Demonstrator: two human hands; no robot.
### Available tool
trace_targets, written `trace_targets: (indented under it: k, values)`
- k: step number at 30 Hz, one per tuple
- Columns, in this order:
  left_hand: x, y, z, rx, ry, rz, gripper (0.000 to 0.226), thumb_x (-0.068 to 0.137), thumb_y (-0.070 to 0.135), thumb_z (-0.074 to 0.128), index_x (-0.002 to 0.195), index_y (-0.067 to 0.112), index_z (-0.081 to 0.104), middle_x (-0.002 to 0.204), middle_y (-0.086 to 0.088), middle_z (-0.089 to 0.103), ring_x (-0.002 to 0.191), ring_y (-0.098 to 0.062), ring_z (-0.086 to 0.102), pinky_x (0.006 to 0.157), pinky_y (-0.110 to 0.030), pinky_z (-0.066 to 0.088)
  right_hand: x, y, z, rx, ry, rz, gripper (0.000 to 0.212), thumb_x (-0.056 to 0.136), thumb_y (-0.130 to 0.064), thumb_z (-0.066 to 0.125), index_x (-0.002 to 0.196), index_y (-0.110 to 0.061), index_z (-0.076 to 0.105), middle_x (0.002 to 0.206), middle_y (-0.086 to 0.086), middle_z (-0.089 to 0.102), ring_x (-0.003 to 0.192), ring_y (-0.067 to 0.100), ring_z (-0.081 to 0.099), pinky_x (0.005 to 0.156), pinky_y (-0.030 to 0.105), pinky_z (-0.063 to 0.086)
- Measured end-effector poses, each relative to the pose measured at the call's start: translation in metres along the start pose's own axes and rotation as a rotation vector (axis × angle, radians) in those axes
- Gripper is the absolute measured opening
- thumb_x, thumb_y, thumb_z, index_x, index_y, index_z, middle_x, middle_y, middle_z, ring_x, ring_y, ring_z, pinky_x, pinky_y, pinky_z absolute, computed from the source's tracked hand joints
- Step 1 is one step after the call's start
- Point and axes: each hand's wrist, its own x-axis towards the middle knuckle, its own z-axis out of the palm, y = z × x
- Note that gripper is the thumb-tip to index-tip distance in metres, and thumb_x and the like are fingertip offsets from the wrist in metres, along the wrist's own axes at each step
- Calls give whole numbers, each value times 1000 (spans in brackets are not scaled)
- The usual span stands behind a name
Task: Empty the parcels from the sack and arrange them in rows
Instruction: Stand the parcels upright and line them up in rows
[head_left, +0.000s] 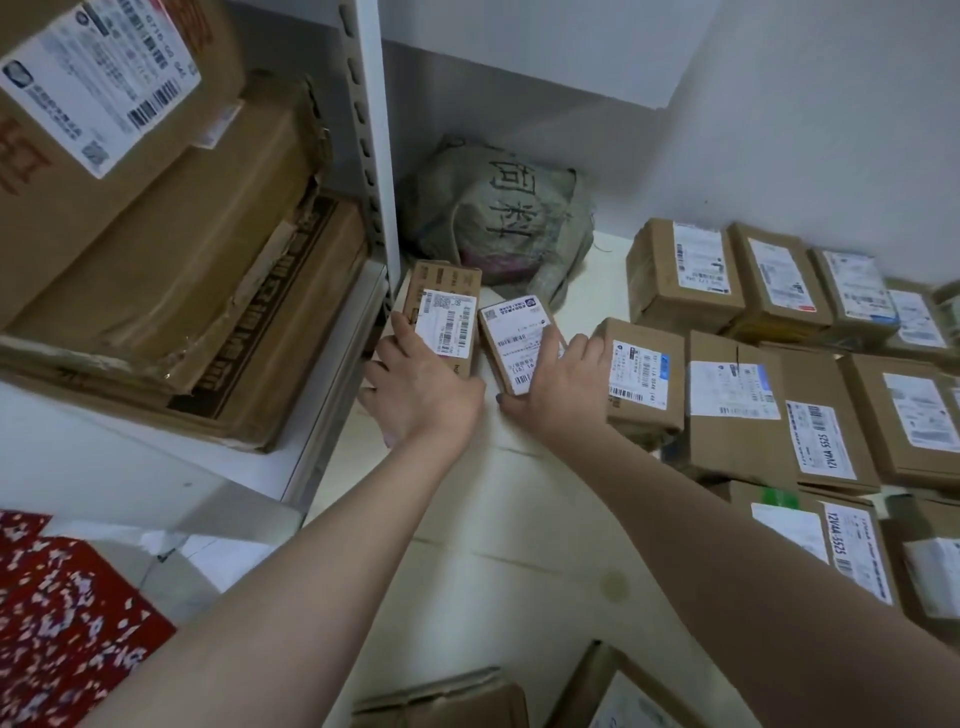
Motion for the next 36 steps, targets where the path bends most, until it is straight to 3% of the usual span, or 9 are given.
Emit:
trace_targets:
  k: [4,10,13,17,20,23,28,32,36]
  values:
    - [-2,1,-4,-30,-43,35,114,70,53,73,155,16,8,149,-13,35,131,-35,38,102,-47,34,-23,-14,-4,57,187,50,67,70,-67,58,106,-11,51,100,17,53,99,33,47,84,45,35]
    - [-16,10,-2,-143,-186,99,114,73,62,70,156,22,3,150,-12,34,133,-36,38,105,-45,32,-39,5,3,-37,137,54,64,87,-65,45,114,-8,56,123,17,49,110,31,44,90,44,33]
    - [-27,7,1,-232,-194,168,105,78,58,69,156,24,7,152,-11,34,135,-34,36,106,-42,33,-50,20,11,76,187,-41,59,84,-59,57,111,-6,62,114,13,52,106,31,47,85,43,35]
    - [-50,5,5,-345,44,248,92,82,45,70,154,16,21,152,-17,31,139,-36,27,114,-42,23,-76,37,11,140,299,-45,45,67,-39,79,100,-10,68,99,11,57,90,32,54,73,38,35]
    - [-77,4,7,-348,243,354,88,77,36,74,150,11,32,149,-19,29,135,-39,30,117,-46,22,-104,56,10,210,324,-22,34,70,-27,75,100,-11,68,104,11,56,95,33,53,72,38,38]
    - [-113,2,5,-393,245,441,85,73,30,77,147,13,37,149,-20,29,135,-39,30,116,-49,24,-138,74,11,282,251,-26,35,79,-25,69,110,-10,66,115,14,54,107,35,48,81,41,39]
    - [-170,-15,0,-167,-12,448,89,76,44,74,150,27,27,152,-12,22,139,-34,22,118,-52,11,-199,98,13,382,90,-24,49,93,-33,59,138,-16,50,131,9,49,121,31,41,102,38,34]
    - [-216,-51,-4,59,-328,407,96,73,66,69,150,35,21,152,-11,23,143,-33,15,117,-62,3,-259,113,22,477,-14,-21,59,92,-48,58,141,-19,44,132,4,55,125,27,42,102,37,35]
    - [-247,-88,-15,471,-704,424,139,55,76,76,154,34,-13,162,-11,5,149,-33,5,111,-72,9,-312,123,35,373,-344,-40,114,68,-71,70,153,-18,15,149,6,32,139,28,25,109,44,26]
